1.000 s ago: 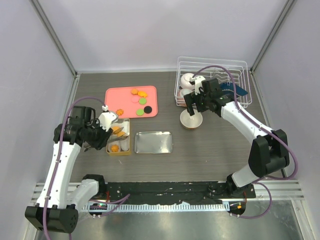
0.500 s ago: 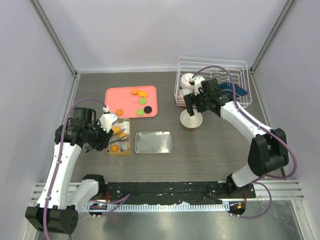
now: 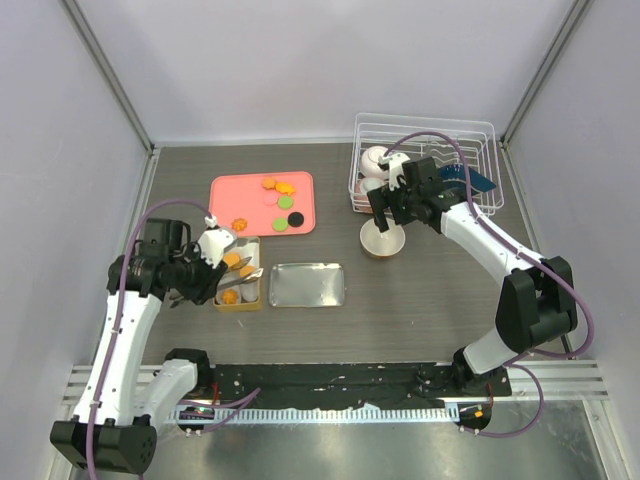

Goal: Pack the cookies

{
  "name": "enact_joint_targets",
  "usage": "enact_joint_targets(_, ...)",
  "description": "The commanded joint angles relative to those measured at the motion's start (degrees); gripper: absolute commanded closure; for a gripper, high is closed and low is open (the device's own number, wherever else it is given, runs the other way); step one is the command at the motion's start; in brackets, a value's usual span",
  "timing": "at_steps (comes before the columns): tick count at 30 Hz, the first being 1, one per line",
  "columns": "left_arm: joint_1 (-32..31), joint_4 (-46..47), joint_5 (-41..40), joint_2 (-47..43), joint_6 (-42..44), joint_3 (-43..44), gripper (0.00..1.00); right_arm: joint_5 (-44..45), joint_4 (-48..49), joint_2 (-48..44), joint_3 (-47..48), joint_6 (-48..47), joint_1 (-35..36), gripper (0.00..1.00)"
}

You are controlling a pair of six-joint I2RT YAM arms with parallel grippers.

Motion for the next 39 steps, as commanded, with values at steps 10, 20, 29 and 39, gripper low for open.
enact_joint_targets(10, -0.2, 1.3, 1.2, -1.3, 0.2, -1.2, 0.56, 0.7, 0.7, -0.1, 2.5, -0.7, 0.2, 0.0)
enact_joint_targets(20, -0.2, 1.0, 0.5, -2.8, 0.1, -0.8, 0.56, 0.7, 0.6, 0.1, 2.6, -0.7, 0.2, 0.0)
enact_joint_targets(29, -0.3, 0.9, 1.0, -2.8, 0.0, -1.5, 0.56, 0.8, 0.5, 0.2, 2.5, -0.7, 0.2, 0.0)
enact_joint_targets(39, -0.2, 0.7, 1.3, -3.0, 0.0, -2.0, 0.51, 0.8, 0.4, 0.4, 2.6, -0.8, 0.2, 0.0)
